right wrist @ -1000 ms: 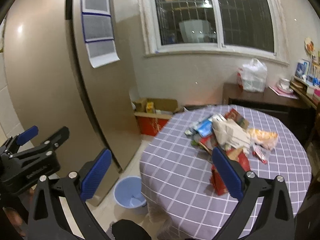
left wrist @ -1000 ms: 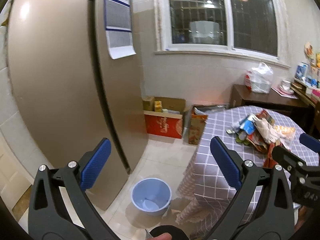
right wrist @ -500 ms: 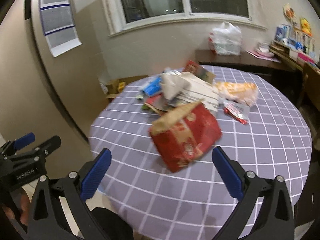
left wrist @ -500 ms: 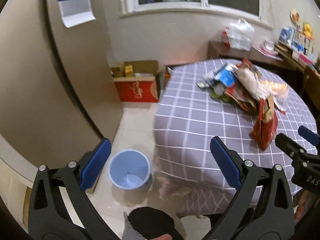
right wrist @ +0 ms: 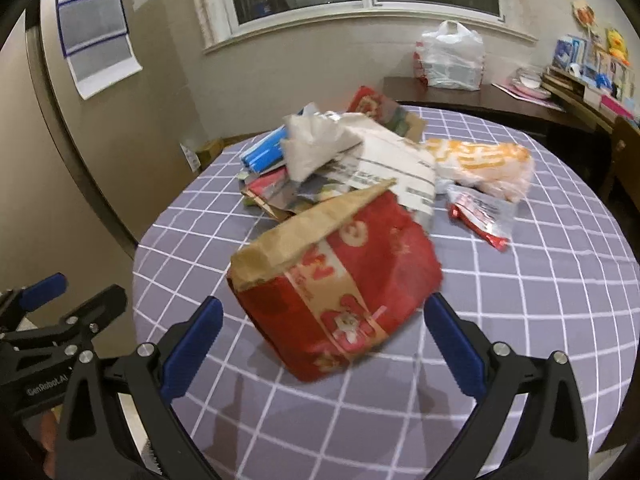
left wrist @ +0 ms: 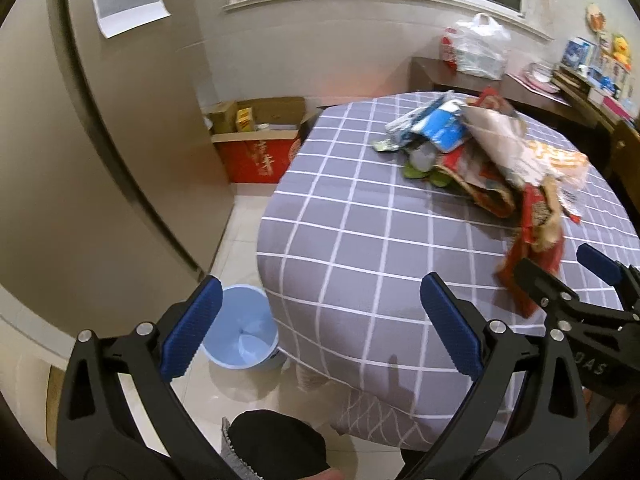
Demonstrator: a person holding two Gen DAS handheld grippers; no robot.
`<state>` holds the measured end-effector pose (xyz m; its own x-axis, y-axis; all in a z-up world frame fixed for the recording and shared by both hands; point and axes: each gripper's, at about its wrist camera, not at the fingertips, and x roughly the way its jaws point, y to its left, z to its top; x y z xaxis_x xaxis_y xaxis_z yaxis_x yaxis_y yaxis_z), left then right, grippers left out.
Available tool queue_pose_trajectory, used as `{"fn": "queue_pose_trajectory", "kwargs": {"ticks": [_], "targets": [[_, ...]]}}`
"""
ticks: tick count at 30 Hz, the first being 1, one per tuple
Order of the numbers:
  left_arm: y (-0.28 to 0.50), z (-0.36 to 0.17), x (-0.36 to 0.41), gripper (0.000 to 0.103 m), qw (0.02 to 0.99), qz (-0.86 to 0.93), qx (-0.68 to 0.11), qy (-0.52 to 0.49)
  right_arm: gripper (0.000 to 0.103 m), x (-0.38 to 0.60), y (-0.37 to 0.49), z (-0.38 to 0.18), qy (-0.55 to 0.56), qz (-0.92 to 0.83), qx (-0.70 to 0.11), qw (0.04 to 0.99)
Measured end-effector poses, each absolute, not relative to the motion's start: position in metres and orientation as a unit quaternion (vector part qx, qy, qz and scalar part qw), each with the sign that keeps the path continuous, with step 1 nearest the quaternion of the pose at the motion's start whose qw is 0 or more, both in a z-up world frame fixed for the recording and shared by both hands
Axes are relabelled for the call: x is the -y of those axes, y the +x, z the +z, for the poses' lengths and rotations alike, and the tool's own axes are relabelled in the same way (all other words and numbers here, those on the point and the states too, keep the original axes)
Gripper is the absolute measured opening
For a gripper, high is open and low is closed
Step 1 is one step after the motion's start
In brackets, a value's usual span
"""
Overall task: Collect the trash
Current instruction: 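Reach both grippers toward the trash pile on the table, then grasp the red paper bag with right gripper while left grasps white paper bag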
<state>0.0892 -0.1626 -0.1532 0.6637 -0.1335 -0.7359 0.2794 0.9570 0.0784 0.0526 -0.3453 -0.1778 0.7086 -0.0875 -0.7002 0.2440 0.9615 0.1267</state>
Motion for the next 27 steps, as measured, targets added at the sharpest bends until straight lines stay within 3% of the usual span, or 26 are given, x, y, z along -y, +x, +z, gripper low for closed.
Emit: {"fn": "queue_pose_trajectory", "kwargs": {"ticks": [4,6,12,15,23,27], "targets": [[0.093,-0.153,0.164,0.097,0.907,-0.112,-0.397,0.088,0.098,0.354,0.065,-0.185,0.111,-0.099,-0.372,0.916],[0.093,-0.151,0.169,0.097,0.907,-0.122,-0.394,0.089,0.07,0.364,0.059,-0.184,0.137,-0.088,-0.357,0.92],[0.096,-0.14,0.205,0.097,0.904,-0.18,-0.379,0.079,0.04,0.386,0.029,-0.166,0.146,-0.1,-0.323,0.93],[0.098,-0.133,0.228,0.097,0.9,-0.214,-0.374,0.072,0.032,0.399,0.012,-0.155,0.151,-0.113,-0.302,0.935],[0.117,-0.131,0.302,0.097,0.895,-0.248,-0.36,0.093,0.027,0.434,0.006,-0.134,0.154,-0.136,-0.258,0.944],[0.134,-0.141,0.332,0.084,0.886,-0.247,-0.376,0.11,0.026,0.443,0.012,-0.13,0.16,-0.131,-0.254,0.945]]}}
